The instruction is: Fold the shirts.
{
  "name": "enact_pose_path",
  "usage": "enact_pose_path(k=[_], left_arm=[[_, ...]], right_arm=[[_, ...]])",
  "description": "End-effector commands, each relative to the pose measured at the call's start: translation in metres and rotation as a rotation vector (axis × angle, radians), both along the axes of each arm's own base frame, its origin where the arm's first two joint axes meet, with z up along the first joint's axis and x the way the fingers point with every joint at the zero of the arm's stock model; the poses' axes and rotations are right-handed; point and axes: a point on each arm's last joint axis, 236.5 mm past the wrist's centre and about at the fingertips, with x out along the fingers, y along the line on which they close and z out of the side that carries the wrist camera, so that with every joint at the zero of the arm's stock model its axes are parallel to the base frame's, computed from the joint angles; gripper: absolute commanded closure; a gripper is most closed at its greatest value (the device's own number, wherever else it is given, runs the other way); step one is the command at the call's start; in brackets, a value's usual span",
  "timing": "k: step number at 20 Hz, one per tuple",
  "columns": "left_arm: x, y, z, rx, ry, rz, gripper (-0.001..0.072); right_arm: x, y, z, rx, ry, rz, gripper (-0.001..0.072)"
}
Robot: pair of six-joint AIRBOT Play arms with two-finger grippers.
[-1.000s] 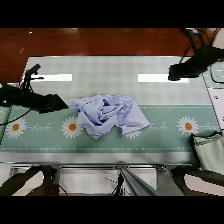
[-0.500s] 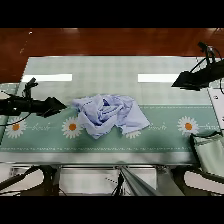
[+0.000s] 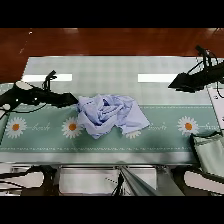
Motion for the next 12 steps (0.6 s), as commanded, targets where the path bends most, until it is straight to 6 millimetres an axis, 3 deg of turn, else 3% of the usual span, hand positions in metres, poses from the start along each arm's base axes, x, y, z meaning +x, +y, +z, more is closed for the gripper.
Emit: enact_pose_path(k=[1,2,3,5,8,12], left_arm=[[-0.003,-0.013,-0.004,-0.009,0.015,-0.056,0.0196],[-0.007,-0.014,-0.003,-0.019,0.022,-0.07,0.0268],[-0.011,-0.017,-0.001,-0.032,0.021,-0.097,0.0275],[-0.017,-0.024,0.006,-0.071,0.022,-0.134,0.0385],[-0.02,-0.033,0.014,-0.121,0.023,-0.149,0.0688],[-0.027,-0.037,0.018,-0.145,0.043,-0.171,0.0689]], right_arm=[[0.0,0.0,0.0,0.004,-0.002,-0.001,0.0164],[0.0,0.001,0.0,0.004,-0.001,-0.001,0.0164],[0.0,0.001,0.0,0.006,0.001,-0.004,0.0164],[-0.003,0.003,-0.001,0.008,0.013,0.003,0.0164],[-0.021,0.013,-0.027,0.041,0.085,0.005,0.0163],[-0.05,0.038,-0.078,0.054,0.176,0.019,0.0162]])
